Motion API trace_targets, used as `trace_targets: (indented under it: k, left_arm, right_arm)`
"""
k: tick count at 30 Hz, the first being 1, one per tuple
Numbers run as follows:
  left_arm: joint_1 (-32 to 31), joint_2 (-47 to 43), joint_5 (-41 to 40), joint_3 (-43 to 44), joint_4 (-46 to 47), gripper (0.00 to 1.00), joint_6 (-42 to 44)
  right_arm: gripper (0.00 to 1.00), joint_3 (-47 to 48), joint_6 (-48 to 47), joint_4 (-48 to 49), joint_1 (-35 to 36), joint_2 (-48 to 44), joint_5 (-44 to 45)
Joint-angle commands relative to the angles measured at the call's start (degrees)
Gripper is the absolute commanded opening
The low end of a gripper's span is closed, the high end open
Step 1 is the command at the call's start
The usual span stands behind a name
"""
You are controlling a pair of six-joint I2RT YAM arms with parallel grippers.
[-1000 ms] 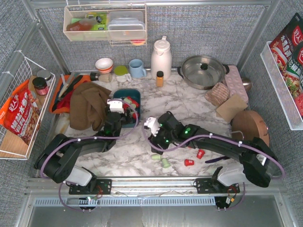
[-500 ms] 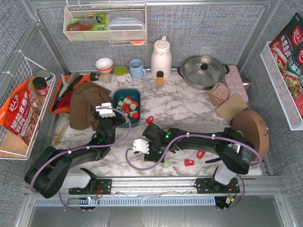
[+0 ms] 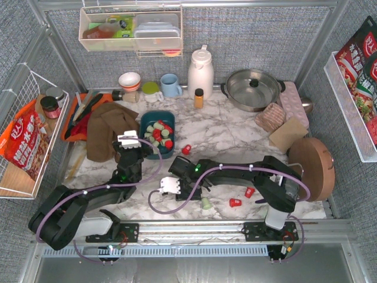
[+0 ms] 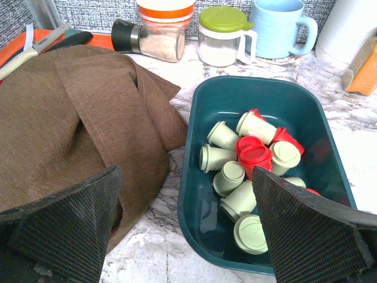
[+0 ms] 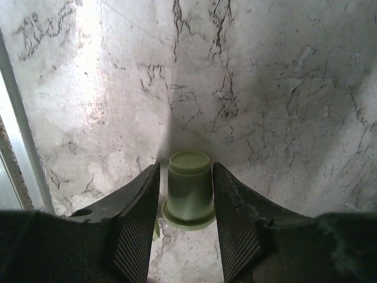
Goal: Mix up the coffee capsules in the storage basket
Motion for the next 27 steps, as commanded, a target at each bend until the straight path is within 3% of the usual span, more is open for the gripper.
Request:
trace_targets:
  k: [1,10,14,17,22,27]
  left_arm:
    - [0.04,-0.12,-0.75,-0.23,3.25,0.99,0.68]
    - [0.05,-0.56,2.06,-0.47,4.74,0.99,1.78]
    - [0.04,-0.64,13.82,-0.53,5.59,0.99,6.22]
    - [-0.59,0.67,23.81,-1.09,9.42,0.99,11.29]
    - [-5.43,6.56,36.43,-2.49,22.5,0.99,23.5]
    - [-10.57,13.33,47.22,0.56,25.35,0.99,31.29]
  right_arm:
    - [0.45,0.17,-1.02,-2.59,0.14,-0.55,1.81]
    - [0.11,-3.55,4.08,5.11,-1.62,-10.19,-0.29]
    - [0.11,-8.25,11.46,12.1,-6.16,-17.99,-1.69]
    - [0.11,-11.22,22.98,18.14,-12.32,-23.98,1.29]
    - [0.1,-18.03,41.69,27.72,-24.32,-34.15,-1.64]
    - [0.1,-23.11,53.33,33.53,-29.28,-39.54,-0.99]
